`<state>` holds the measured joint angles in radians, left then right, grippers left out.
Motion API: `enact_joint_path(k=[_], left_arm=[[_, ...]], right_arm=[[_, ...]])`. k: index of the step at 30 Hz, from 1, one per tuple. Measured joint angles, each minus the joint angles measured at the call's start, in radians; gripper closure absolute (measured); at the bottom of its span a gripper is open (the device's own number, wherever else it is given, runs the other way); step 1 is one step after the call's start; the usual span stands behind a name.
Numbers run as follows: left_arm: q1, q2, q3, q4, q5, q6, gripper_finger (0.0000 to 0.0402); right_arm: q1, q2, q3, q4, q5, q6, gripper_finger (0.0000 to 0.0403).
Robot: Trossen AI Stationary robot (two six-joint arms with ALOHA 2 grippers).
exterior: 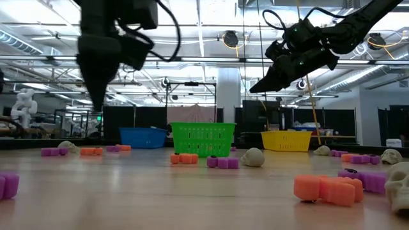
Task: Sort Halloween decoration
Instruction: Put the purple skeleton toy into the green bin
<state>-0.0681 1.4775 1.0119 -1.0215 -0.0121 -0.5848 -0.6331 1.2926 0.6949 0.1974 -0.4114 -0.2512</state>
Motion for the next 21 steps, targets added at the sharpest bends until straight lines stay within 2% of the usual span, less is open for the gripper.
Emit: enact_joint_path(k=[3, 10, 16, 21], left_arm=[[-0.072, 0.0, -0.01, -0.018, 0.003, -0.131, 0.0393], [-0.182, 0.0, -0.012, -0.044, -0.007, -0.273, 0.0387], [-0.209, 0.0, -0.012, -0.057, -0.09, -0.294, 0.033], [-0.199, 0.0, -0.075, -0.034, -0.095, -0.297, 0.0272]], right_arm=[[0.0, 0.0, 0.0, 0.0, 0.0, 0.0, 0.0403], [0.0, 0.0, 0.0, 0.0, 0.0, 0.0, 0.0403], [0.0, 0.0, 0.0, 0.0, 0.0, 0.0, 0.0403], [0.0, 0.0, 0.0, 0.0, 0.0, 0.0, 0.0403]])
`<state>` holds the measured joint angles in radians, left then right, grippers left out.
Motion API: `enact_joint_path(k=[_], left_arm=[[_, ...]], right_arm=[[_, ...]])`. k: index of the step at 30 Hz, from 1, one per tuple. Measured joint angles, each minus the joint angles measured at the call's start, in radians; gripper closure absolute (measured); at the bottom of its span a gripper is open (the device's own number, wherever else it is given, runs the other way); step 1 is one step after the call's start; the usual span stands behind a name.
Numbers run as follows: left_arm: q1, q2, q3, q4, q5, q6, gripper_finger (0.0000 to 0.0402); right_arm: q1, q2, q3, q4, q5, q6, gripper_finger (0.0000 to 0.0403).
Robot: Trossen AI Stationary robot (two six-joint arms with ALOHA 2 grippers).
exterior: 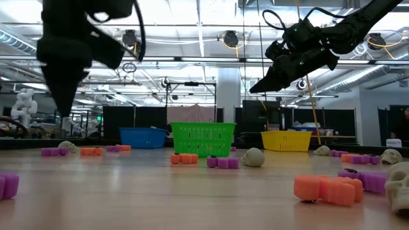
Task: Sort Halloween decoration
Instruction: Put the purple skeleton toy into the green bin
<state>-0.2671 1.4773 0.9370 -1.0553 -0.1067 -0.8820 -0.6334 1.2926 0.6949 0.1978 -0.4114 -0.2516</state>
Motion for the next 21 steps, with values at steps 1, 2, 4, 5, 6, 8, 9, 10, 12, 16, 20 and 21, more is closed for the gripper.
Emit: enact_joint_path(k=[1, 2, 4, 5, 6, 8, 9, 10, 12, 16, 20, 21], left_arm=[[0.004, 0.0, -0.026, 0.02, 0.015, -0.002, 0.0263], [0.008, 0.0, -0.05, 0.042, 0.026, -0.002, 0.0256], [0.016, 0.0, -0.093, 0.085, 0.028, -0.002, 0.0245], [0.02, 0.0, -0.112, 0.101, 0.029, -0.001, 0.0243], [0.023, 0.0, -0.13, 0.117, 0.031, 0.001, 0.0242], [0.034, 0.0, -0.163, 0.161, 0.041, 0.005, 0.0241], [0.038, 0.0, -0.179, 0.186, 0.052, 0.007, 0.024], [0.042, 0.0, -0.197, 0.216, 0.068, 0.011, 0.024], [0.051, 0.0, -0.226, 0.269, 0.096, 0.022, 0.024], [0.071, -0.004, -0.254, 0.289, 0.105, 0.023, 0.024], [0.083, -0.004, -0.268, 0.305, 0.105, 0.024, 0.0249], [0.083, -0.004, -0.268, 0.307, 0.105, 0.028, 0.0256]], right_arm=[[0.0, 0.0, 0.0, 0.0, 0.0, -0.001, 0.0403], [0.0, 0.0, 0.0, 0.0, 0.0, -0.003, 0.0403], [0.0, 0.0, 0.0, 0.0, 0.0, -0.004, 0.0403], [0.0, 0.0, 0.0, 0.0, 0.0, -0.004, 0.0403], [0.0, 0.0, 0.0, 0.0, 0.0, -0.004, 0.0403], [0.0, 0.0, 0.0, 0.004, 0.0, -0.004, 0.0403], [0.0, 0.0, 0.0, 0.007, 0.0, -0.004, 0.0403], [0.0, 0.0, 0.0, 0.008, 0.0, -0.004, 0.0403], [0.0, 0.0, 0.0, 0.008, 0.0, -0.004, 0.0403], [0.0, 0.0, 0.0, 0.008, 0.0, -0.004, 0.0403], [0.0, 0.0, 0.0, 0.008, 0.0, -0.004, 0.0403], [0.0, 0.0, 0.0, 0.008, 0.0, -0.004, 0.0403]])
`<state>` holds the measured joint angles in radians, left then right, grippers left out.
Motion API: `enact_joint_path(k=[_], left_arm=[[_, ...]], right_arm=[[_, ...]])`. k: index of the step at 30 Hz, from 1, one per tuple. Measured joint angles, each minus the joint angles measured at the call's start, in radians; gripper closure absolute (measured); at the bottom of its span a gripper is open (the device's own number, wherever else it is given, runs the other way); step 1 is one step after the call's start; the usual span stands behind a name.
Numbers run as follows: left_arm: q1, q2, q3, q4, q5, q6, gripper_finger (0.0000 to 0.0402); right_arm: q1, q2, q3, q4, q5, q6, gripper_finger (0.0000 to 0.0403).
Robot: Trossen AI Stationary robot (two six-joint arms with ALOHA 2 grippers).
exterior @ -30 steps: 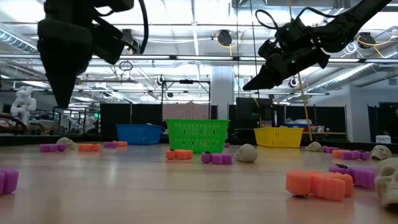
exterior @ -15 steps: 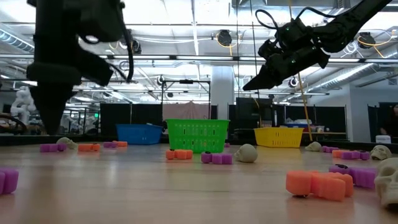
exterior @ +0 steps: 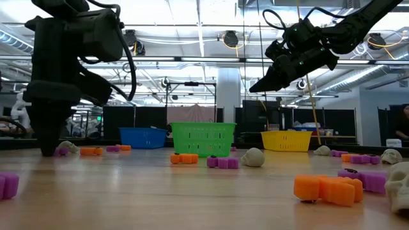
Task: Sort Halloween decoration
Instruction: Put the purple skeleton toy into the green bin
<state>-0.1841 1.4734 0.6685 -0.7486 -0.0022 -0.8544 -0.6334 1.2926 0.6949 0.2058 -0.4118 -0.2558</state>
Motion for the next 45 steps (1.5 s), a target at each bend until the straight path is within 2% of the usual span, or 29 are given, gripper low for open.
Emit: enact_joint_path(k=[11, 21, 30, 39, 45], left_arm=[[0.001, -0.005, 0.008, -0.009, -0.005, 0.19, 0.0391], [0.012, -0.059, 0.077, 0.021, 0.001, 0.214, 0.0391], [0.059, -0.068, 0.151, 0.217, 0.024, 0.296, 0.0391], [0.198, -0.041, 0.208, 0.417, 0.039, 0.395, 0.0391], [0.314, 0.081, 0.307, 0.42, 0.117, 0.506, 0.0391]], right_arm=[[0.0, 0.0, 0.0, 0.0, 0.0, 0.0, 0.0403], [0.0, 0.0, 0.0, 0.003, 0.0, 0.0, 0.0403], [0.0, 0.0, 0.0, 0.005, 0.0, 0.005, 0.0403], [0.0, 0.0, 0.0, 0.005, 0.0, 0.004, 0.0403], [0.0, 0.0, 0.0, 0.004, 0.0, 0.007, 0.0403]])
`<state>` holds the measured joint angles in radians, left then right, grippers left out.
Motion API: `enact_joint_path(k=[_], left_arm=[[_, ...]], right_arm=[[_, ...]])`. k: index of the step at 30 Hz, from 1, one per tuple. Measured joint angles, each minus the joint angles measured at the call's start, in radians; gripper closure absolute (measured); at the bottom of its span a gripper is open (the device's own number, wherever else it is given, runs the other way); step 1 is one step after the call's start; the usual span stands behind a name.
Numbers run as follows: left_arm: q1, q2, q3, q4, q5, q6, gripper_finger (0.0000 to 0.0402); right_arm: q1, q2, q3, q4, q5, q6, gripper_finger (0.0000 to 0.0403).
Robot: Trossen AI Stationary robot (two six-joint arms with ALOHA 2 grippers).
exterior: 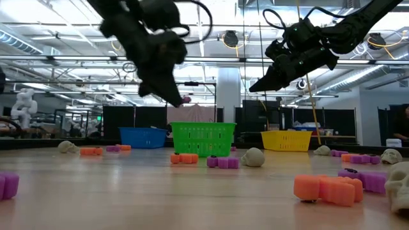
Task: Sort Halloween decoration
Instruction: Put the purple skeleton toy into the green bin
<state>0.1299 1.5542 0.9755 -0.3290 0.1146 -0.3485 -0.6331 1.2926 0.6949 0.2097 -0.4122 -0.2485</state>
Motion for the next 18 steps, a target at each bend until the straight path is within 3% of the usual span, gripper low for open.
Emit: enact_joint_path(k=[9, 18], left_arm=[[0.055, 0.213, 0.222, -0.115, 0.041, 0.169, 0.0391], [0.056, 0.357, 0.343, -0.248, -0.015, 0.255, 0.0391]], right_arm=[[0.0, 0.0, 0.0, -0.005, 0.0, -0.001, 0.0403], [0.0, 0.0, 0.0, -0.005, 0.0, -0.002, 0.0403]])
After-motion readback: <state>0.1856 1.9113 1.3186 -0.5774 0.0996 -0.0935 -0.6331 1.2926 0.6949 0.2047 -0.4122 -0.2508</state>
